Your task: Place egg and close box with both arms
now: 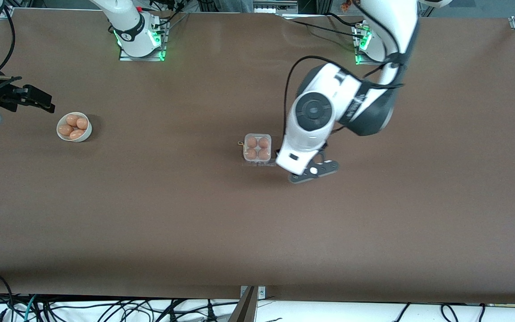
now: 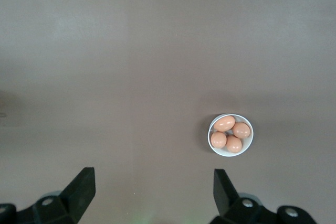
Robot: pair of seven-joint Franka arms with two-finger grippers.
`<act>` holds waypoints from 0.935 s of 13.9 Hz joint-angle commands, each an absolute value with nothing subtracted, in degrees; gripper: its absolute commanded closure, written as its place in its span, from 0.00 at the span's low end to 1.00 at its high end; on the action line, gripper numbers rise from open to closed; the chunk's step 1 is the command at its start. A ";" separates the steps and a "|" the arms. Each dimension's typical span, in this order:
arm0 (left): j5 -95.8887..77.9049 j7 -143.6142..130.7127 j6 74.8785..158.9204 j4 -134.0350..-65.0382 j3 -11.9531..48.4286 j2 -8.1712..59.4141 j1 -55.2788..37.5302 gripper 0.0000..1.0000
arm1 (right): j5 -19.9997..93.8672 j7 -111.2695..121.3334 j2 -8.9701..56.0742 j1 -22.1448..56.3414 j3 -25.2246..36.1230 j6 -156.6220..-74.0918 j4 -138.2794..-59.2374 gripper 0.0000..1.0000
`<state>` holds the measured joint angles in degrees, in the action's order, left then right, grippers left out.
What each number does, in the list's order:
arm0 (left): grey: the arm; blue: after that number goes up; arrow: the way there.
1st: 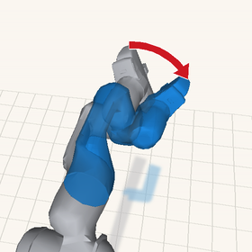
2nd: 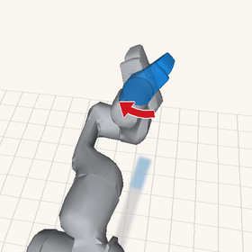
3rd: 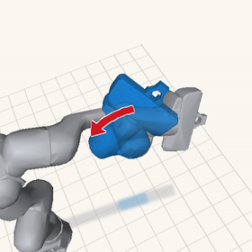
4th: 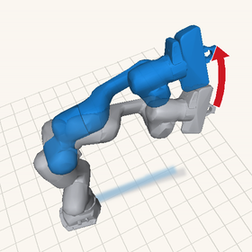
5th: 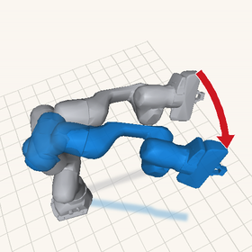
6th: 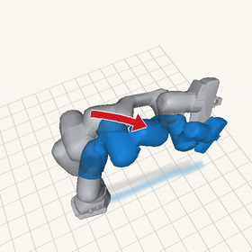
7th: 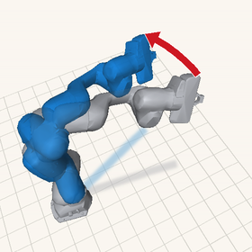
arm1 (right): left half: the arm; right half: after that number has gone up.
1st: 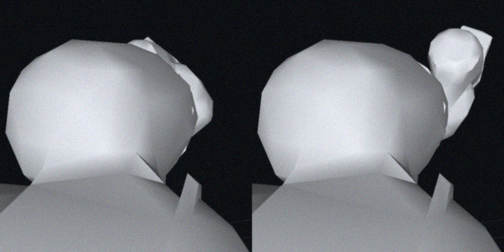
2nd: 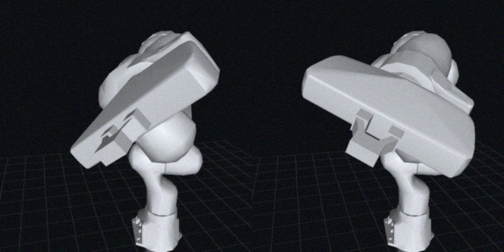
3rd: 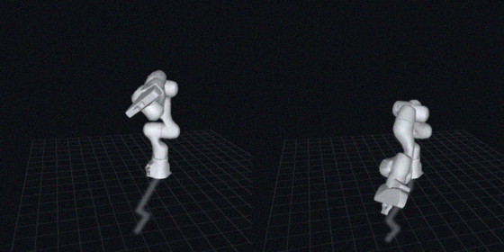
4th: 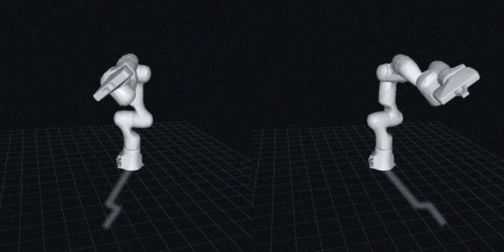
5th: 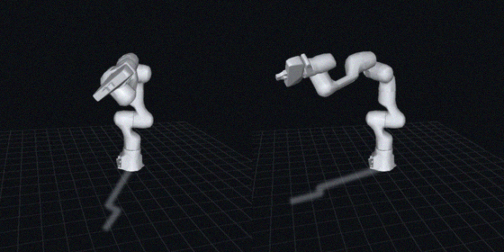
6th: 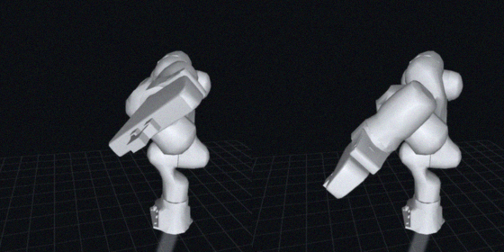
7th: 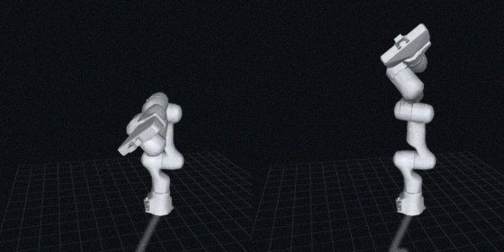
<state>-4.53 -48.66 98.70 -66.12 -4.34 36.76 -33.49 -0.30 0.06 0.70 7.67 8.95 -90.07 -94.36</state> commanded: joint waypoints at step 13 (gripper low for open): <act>5.10 1.47 84.81 -69.06 -4.13 19.71 -7.66 0.00 | -0.18 0.26 2.11 1.68 4.41 -91.76 -93.69 0.00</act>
